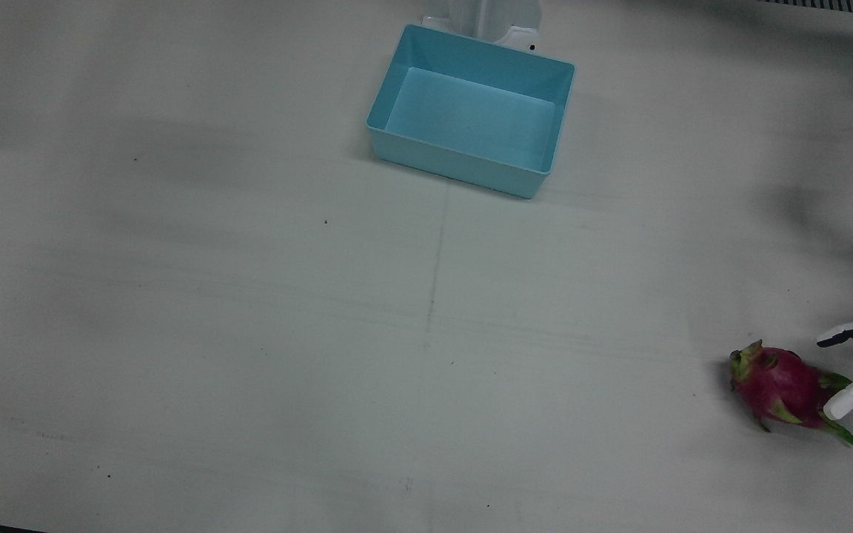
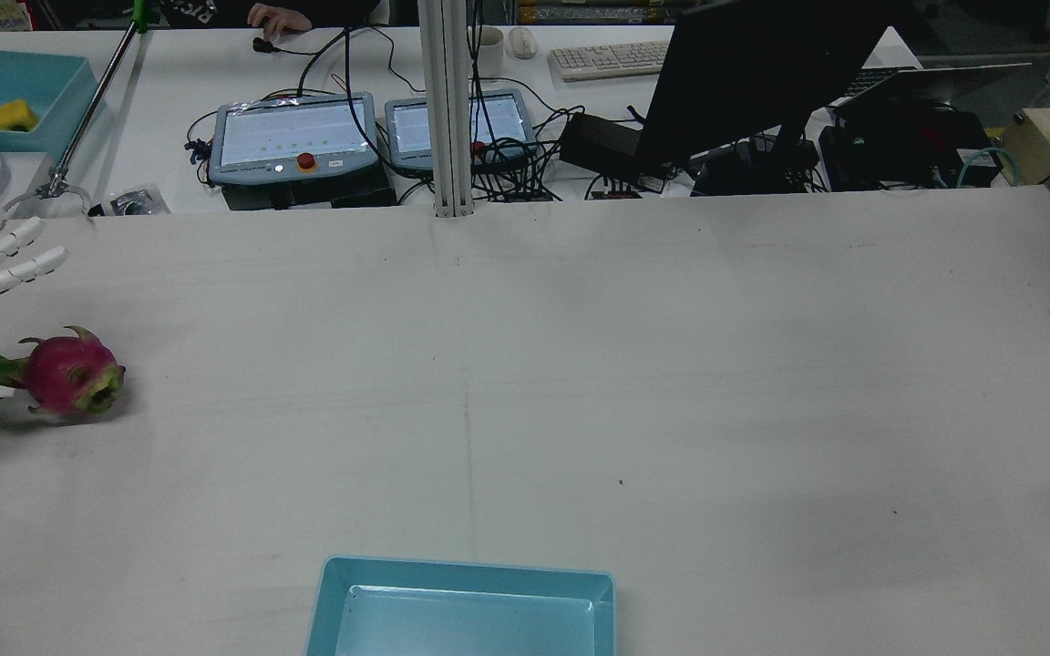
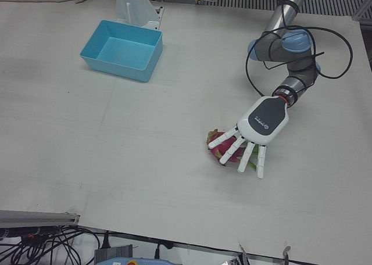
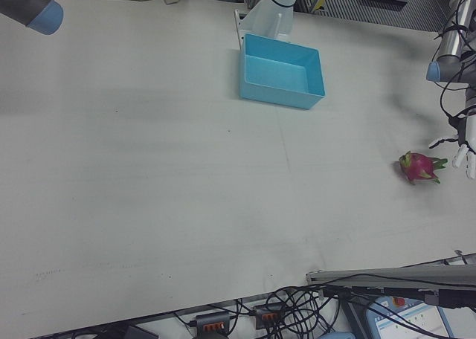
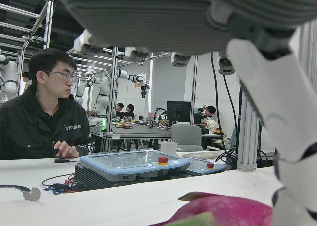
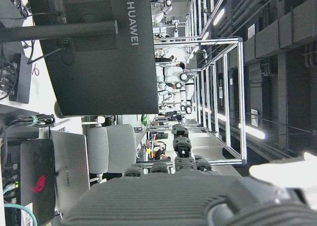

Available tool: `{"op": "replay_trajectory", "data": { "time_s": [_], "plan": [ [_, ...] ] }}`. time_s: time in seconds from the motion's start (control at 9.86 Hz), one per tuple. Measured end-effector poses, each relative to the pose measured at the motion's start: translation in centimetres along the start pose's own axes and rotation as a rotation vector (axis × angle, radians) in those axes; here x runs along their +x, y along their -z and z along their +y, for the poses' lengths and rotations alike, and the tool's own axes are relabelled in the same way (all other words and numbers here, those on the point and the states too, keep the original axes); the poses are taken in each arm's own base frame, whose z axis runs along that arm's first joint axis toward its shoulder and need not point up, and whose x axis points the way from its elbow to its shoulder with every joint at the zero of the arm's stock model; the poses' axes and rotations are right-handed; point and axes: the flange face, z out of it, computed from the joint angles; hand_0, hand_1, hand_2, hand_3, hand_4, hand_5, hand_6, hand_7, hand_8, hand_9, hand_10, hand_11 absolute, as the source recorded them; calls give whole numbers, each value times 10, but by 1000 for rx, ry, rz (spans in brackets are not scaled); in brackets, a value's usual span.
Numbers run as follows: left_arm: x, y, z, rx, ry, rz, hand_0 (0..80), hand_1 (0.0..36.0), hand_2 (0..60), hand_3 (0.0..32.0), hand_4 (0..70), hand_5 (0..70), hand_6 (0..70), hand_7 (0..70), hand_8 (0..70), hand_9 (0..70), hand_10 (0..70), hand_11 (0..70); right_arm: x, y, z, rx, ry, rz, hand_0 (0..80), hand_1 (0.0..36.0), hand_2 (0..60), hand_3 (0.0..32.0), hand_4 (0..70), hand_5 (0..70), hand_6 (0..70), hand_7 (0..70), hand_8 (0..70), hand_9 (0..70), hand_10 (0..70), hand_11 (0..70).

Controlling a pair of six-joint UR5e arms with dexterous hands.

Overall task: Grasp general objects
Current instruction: 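Move the left hand down beside the pink dragon fruit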

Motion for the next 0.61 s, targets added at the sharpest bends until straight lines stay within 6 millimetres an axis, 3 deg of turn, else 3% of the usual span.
{"op": "replay_trajectory", "data": {
  "time_s": [0.61],
  "plan": [
    [-11,-14,18,-37,-125,-73,622,359,236,320,0,55,0,0,0,0,0,0,0,0,0,0,0,0,0,0,0,0,0,0,0,0,0,0,0,0]
  ]
}}
